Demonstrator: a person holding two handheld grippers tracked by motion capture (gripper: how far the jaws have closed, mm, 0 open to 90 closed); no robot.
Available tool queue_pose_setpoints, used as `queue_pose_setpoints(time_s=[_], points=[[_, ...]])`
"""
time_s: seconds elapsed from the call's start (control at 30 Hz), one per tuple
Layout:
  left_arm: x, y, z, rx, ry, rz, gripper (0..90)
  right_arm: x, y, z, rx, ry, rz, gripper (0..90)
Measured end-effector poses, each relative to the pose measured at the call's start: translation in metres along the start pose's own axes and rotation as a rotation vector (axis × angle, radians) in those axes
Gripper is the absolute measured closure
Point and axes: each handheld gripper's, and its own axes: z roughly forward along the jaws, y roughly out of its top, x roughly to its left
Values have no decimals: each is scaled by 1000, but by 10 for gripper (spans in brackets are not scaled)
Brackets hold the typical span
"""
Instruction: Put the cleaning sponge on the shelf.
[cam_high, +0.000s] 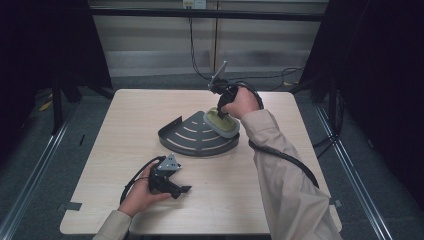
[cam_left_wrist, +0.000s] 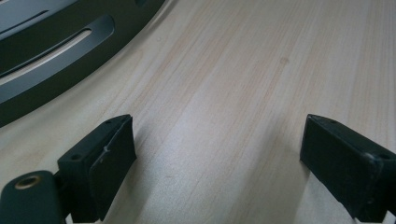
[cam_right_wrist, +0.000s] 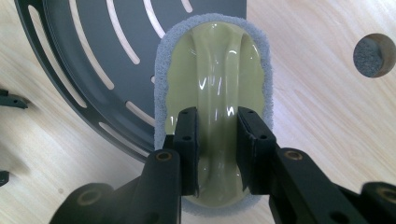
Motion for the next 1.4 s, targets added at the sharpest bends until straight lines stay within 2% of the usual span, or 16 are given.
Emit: queue_pose_setpoints(time_s=[0.83, 1.4], points=[[0, 0, 0, 1, -2, 1, 97, 1, 3, 17, 2, 23, 22, 714], [0, 0, 0, 0, -4, 0, 97, 4, 5, 29, 15, 28, 12, 714]])
